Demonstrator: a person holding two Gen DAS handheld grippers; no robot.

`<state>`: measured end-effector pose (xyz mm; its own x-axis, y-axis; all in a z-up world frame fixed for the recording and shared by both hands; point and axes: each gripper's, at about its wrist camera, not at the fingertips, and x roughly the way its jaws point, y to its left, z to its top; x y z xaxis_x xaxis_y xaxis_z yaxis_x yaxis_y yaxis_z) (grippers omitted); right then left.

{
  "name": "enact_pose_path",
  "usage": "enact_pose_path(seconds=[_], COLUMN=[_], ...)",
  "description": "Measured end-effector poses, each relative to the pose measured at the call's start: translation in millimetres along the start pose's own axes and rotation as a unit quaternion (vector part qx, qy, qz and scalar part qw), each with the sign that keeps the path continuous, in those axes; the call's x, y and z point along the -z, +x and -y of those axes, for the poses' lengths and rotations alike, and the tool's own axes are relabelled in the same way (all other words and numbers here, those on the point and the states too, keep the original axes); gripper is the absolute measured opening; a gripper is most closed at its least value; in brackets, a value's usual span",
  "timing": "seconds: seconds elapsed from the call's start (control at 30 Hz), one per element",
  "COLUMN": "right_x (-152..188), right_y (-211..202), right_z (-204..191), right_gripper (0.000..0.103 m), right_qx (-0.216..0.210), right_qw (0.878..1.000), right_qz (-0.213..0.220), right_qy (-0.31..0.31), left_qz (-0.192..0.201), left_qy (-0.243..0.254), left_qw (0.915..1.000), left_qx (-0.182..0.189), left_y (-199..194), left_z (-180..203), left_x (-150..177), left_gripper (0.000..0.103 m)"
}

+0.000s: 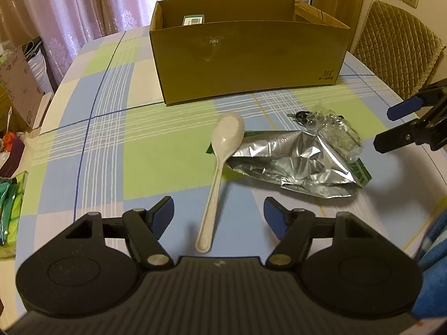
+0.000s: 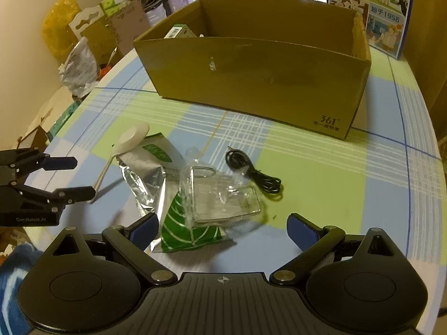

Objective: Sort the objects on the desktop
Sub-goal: 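Move the left tool to the white spoon while the right tool approaches the bagged clear rack, then grasp the white spoon handle with the left tool while the right tool grasps the bagged clear rack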

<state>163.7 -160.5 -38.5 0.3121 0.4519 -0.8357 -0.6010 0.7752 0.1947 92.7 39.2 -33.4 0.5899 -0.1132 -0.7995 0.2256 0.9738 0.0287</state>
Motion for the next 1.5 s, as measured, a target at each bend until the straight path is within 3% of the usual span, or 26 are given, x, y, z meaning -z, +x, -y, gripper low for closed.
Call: enact_pose_path(seconds=[0.5,0.7,0.73,1.4,1.5], right_x=[-1.9,-1.8,-1.8,-9.6,-11.6], right_y=[18.1,22.7,23.0,48.2,54.3], right_z=[10.9,15.1,15.9,20.7,22.4], right_gripper=[0.096,0.096,0.096,0.095,0.087], right_qx=[-0.008,-0.012,-0.013,-0.05,-0.054], right_qw=[1.0,1.0,1.0,0.998,0.998], right_qz=[0.001,0.0,0.001,-0.012,-0.02], right_qy=[-0.002,0.005,0.005,0.025,0.029], left_qz=[-0.006,-0.011,-0.012,0.001,0.0], left_qy=[0.051,0.063,0.062,0.019,0.017], left_qw=[0.9986,0.9976,0.9976,0.9989,0.9989], left_qx=[0.013,0.027,0.028,0.043,0.045], left_y=[40.1,48.8,49.8,29.8,29.5], left_z=[-4.0,-1.7,-1.8,-11.2,-10.8], left_x=[-15.6,-19.0,-19.5,-14.9,-14.5], left_gripper=[0.035,0.014,0.006,0.004,0.004])
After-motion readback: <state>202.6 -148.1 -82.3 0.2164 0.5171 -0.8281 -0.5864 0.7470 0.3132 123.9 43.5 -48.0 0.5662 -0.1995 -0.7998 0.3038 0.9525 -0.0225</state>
